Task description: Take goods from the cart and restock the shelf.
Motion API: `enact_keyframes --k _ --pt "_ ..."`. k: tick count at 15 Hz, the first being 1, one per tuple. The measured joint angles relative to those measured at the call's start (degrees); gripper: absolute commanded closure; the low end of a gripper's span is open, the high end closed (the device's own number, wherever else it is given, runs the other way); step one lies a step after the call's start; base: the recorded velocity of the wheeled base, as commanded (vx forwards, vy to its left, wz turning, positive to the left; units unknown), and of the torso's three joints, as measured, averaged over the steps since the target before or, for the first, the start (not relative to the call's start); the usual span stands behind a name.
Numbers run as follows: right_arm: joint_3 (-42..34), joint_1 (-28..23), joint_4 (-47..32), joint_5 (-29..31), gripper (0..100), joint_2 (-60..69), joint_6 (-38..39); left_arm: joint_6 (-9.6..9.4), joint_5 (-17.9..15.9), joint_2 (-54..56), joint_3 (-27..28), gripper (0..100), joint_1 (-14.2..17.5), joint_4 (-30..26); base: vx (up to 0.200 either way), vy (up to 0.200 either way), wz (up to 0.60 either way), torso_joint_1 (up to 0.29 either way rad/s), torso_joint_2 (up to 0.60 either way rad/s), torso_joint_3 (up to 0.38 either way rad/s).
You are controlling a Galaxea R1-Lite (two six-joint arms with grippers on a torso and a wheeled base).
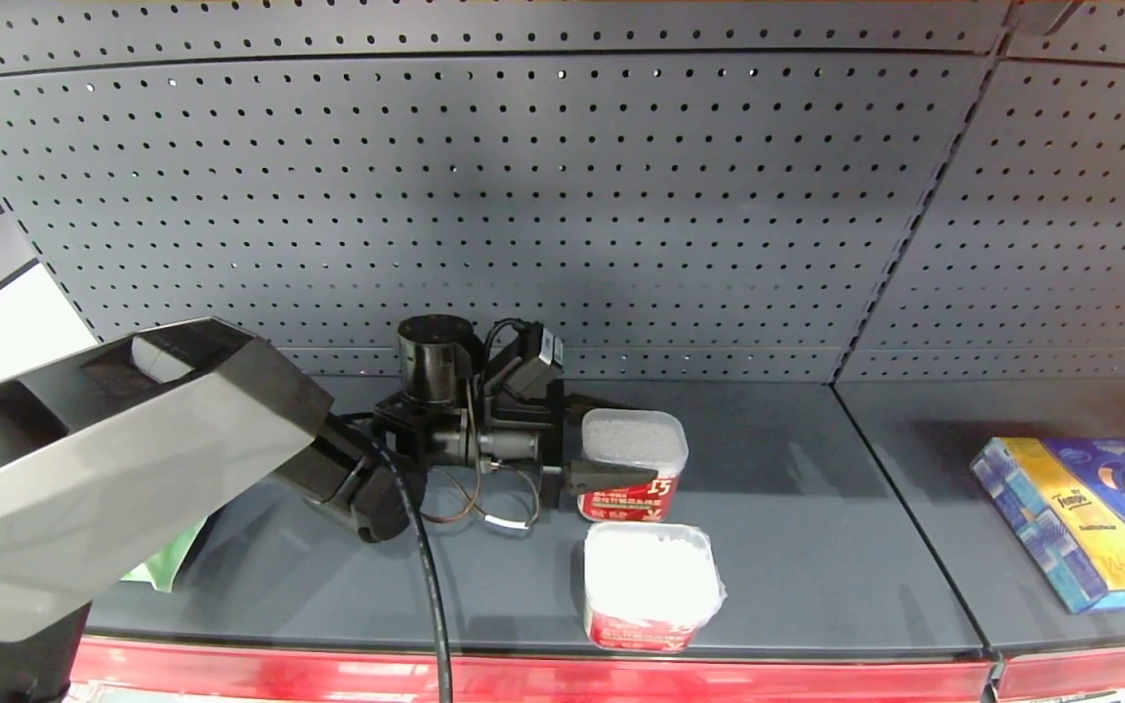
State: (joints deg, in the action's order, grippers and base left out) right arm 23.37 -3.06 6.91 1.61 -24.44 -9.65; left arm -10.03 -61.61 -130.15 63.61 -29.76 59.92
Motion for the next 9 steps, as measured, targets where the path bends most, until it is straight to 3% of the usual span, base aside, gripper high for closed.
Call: enact_keyframes --k 3,6,9 --pt "-0.2 0.0 0.0 0.0 0 0.0 0.0 0.4 0.9 -0.3 0.7 100 0.0 0.0 0.0 0.0 0.0 0.0 0.0 0.0" --pt "-0.2 0.0 0.0 0.0 0 0.0 0.0 2.24 3.8 -0.5 2.7 100 -0.1 0.0 0.0 0.0 0.0 0.0 0.0 0.0" --pt "-0.2 0.1 0.0 0.0 0 -0.1 0.0 2.35 4.4 -0.6 3.5 100 -0.2 0.0 0.0 0.0 0.0 0.0 0.0 0.0"
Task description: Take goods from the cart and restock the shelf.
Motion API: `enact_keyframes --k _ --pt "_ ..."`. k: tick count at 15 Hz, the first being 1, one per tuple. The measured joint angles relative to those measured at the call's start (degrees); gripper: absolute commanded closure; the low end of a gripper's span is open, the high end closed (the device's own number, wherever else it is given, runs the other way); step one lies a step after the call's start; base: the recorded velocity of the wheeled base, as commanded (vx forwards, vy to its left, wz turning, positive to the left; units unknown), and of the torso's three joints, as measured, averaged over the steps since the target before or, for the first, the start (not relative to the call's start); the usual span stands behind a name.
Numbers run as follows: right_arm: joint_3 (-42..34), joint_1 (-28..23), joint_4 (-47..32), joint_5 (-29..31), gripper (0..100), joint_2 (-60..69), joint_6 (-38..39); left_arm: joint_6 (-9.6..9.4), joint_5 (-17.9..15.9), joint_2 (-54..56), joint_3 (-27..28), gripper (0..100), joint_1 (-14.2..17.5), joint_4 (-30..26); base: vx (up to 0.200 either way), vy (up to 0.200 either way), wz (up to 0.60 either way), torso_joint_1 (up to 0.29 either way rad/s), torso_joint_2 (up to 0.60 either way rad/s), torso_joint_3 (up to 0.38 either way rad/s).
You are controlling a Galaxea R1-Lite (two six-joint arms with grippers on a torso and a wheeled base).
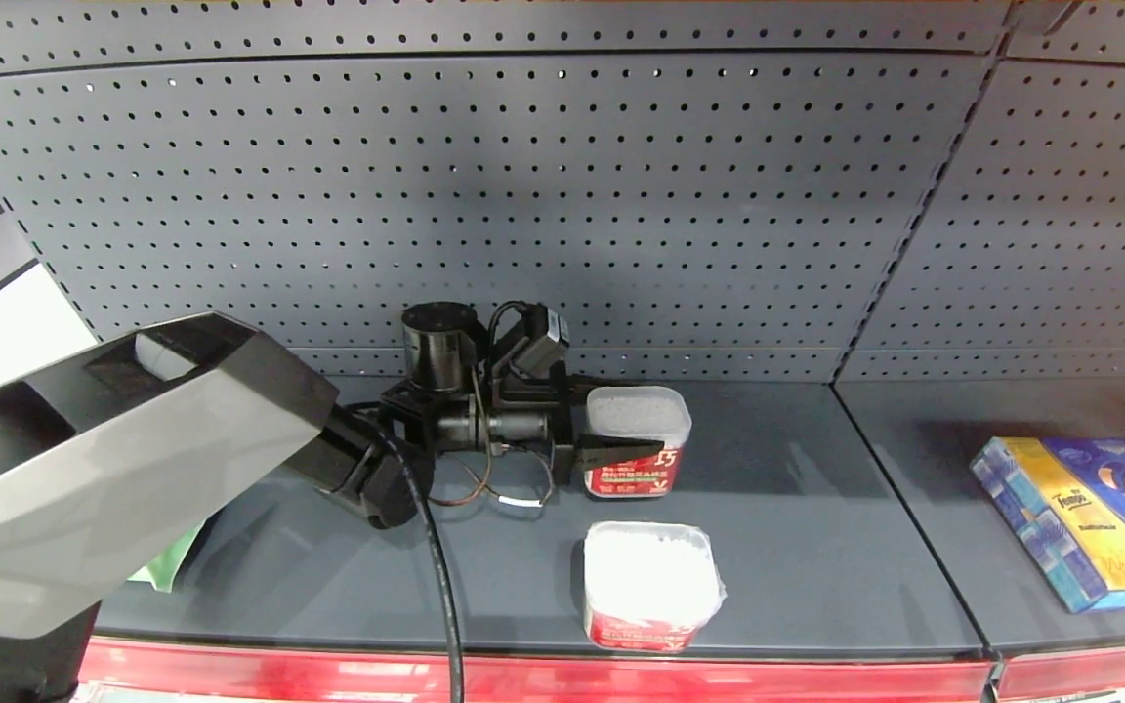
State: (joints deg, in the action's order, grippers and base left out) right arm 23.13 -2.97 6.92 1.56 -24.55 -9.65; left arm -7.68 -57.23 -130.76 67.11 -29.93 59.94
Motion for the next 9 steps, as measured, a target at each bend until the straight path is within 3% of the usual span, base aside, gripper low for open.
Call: enact_keyframes --k 1,9 --pt "0.0 0.0 0.0 0.0 0 -0.1 0.0 -0.04 0.0 0.0 0.0 0 0.0 0.0 0.0 0.0 0.0 0.0 0.0 0.0" --pt "-0.1 0.0 0.0 0.0 0 -0.3 0.0 0.0 -0.7 -0.4 -0.7 0 0.1 1.5 0.0 0.0 0.0 0.0 0.0 0.0"
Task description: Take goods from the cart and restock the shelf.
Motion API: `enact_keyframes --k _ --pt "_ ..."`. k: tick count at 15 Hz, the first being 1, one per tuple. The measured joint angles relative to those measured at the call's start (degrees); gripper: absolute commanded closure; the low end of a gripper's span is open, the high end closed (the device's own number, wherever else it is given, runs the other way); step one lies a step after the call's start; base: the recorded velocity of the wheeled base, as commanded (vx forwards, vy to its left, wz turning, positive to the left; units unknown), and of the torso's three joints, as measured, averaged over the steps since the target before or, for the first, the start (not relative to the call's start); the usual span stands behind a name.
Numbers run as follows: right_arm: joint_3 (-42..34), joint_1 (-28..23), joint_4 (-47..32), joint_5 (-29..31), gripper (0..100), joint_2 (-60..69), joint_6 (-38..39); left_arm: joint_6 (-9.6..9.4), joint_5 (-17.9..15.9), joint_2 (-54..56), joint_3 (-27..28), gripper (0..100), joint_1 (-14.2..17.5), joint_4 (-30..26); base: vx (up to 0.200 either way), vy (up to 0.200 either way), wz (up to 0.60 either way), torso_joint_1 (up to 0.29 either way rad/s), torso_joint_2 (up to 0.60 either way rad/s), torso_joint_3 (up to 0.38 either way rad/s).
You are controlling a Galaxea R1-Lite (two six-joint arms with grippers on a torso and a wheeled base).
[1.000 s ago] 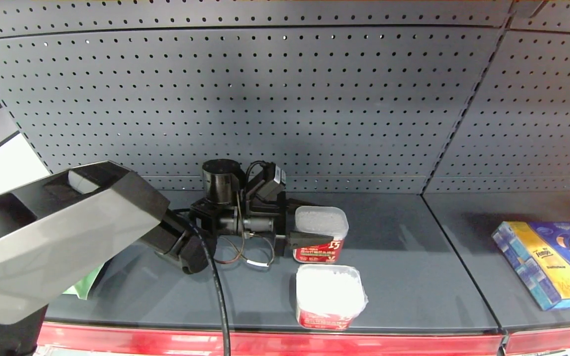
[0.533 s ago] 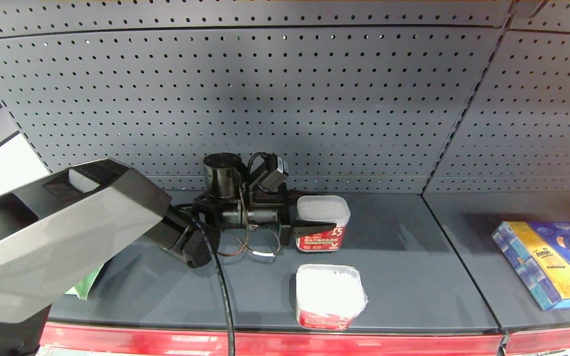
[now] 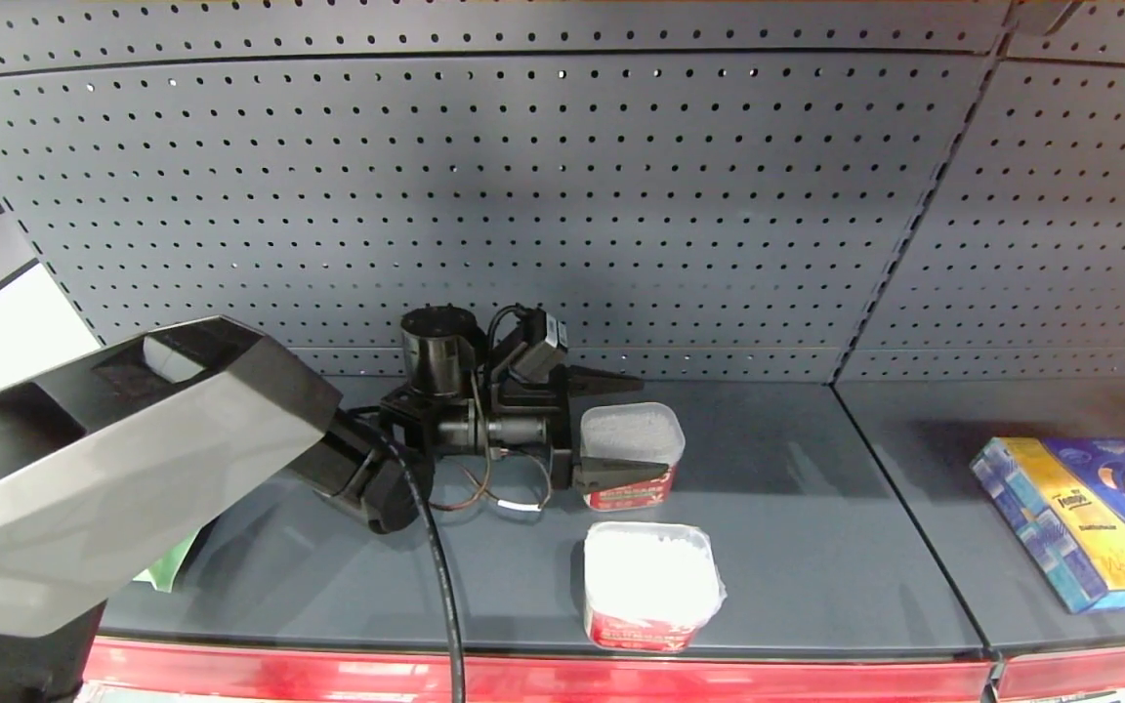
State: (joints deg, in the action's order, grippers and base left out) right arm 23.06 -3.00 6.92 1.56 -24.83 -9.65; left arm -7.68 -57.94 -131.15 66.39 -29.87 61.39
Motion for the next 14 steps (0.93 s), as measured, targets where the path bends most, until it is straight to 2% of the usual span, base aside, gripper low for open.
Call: enact_keyframes --k 3,5,7,11,13,14 --pt "-0.1 0.0 -0.1 0.0 0 -0.2 0.0 0.49 0.0 1.3 -1.1 0 0.3 0.0 0.0 0.0 0.0 0.0 0.0 0.0" --pt "-0.1 0.0 0.0 -0.2 0 -0.9 0.0 2.79 0.0 4.0 -4.1 0 0.6 0.0 0.0 0.0 0.0 0.0 0.0 0.0" --pt "-0.2 0.2 0.2 -0.5 0 -2.0 0.0 3.89 0.0 7.6 -8.1 0 1.5 0.0 0.0 0.0 0.0 0.0 0.0 0.0" --pt "-0.2 0.4 0.2 -3.6 0 -4.8 0.0 4.32 0.4 16.8 -17.6 0 4.0 -0.1 0.0 0.0 0.0 0.0 0.0 0.0" --pt "-0.3 0.5 -0.1 -5.1 0 -6.3 0.0 4.43 2.1 22.2 -23.5 0 5.1 -0.2 0.0 0.0 0.0 0.0 0.0 0.0" --pt "-0.4 0.5 0.0 -6.4 0 -7.2 0.0 4.43 4.2 25.2 -26.6 0 5.3 -0.3 0.0 0.0 0.0 0.0 0.0 0.0"
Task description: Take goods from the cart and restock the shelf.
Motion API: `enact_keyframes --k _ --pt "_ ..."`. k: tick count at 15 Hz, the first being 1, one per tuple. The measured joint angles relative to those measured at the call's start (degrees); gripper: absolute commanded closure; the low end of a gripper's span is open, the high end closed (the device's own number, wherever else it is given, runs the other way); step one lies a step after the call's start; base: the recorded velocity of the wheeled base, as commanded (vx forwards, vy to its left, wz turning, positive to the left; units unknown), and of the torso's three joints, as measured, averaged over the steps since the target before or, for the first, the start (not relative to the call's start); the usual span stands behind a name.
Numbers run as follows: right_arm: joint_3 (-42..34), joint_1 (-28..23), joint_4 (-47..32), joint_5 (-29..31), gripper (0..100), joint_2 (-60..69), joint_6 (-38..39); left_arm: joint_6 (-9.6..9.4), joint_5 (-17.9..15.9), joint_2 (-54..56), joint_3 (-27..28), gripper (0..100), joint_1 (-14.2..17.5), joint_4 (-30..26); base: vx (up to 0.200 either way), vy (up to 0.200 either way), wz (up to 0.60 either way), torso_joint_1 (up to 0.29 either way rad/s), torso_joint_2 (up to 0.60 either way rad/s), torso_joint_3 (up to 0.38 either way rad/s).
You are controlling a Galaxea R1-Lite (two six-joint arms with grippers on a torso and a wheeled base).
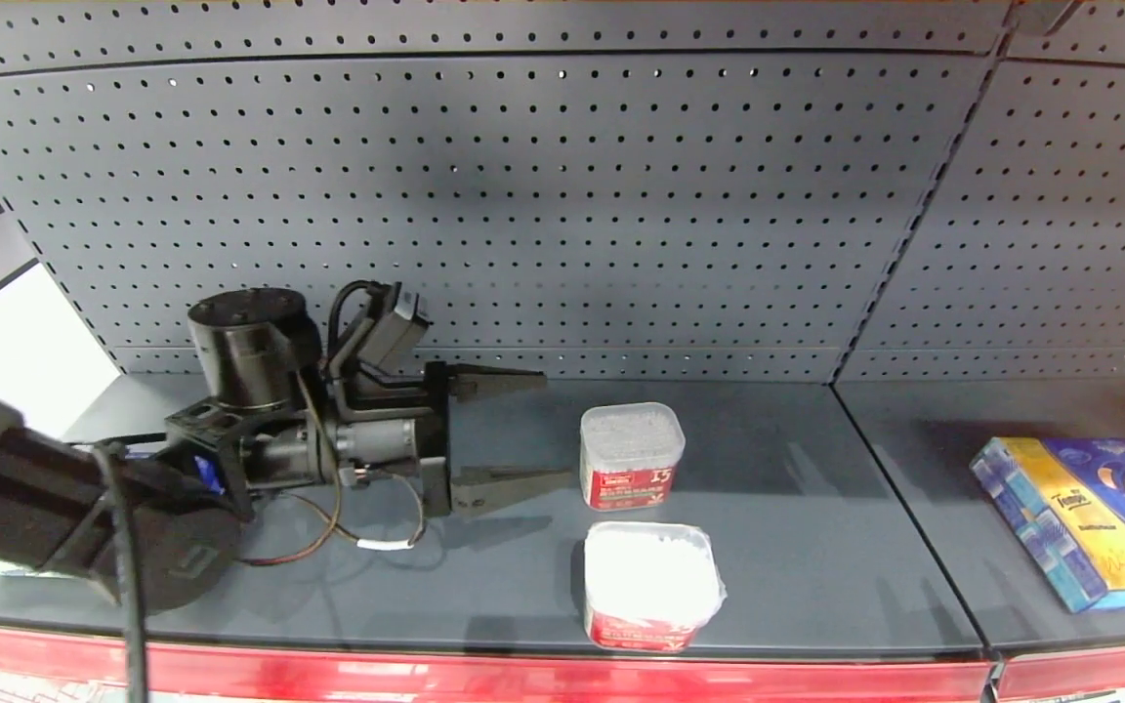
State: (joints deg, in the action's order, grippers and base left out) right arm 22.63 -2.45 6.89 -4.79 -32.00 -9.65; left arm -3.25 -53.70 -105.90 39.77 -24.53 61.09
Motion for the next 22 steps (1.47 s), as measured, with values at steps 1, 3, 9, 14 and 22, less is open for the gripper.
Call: enact_keyframes --k 1,3,9,14,22 --pt "-0.1 0.4 0.0 -1.6 0 -1.2 0.0 0.02 3.4 3.2 -3.1 0 0.2 -0.1 0.0 0.0 0.0 0.0 0.0 0.0" --pt "-0.8 1.6 0.0 -3.2 0 -3.3 0.4 0.68 10.9 9.1 -8.4 0 0.3 -0.3 0.0 0.0 0.0 0.0 0.0 0.0" --pt "-4.1 2.5 1.4 -3.7 0 -9.4 6.8 8.2 24.1 29.9 -12.4 0 -0.2 -21.7 0.0 0.0 0.0 0.0 0.0 0.0" --pt "-3.3 9.3 5.6 -4.2 0 -18.8 8.2 7.92 34.0 48.9 -11.5 0 -0.2 -50.4 0.0 0.0 0.0 0.0 0.0 0.0" --pt "6.2 22.4 20.4 -4.2 0 -48.0 9.0 7.7 40.4 62.0 -10.1 0 -0.1 -58.7 0.0 0.0 0.0 0.0 0.0 0.0"
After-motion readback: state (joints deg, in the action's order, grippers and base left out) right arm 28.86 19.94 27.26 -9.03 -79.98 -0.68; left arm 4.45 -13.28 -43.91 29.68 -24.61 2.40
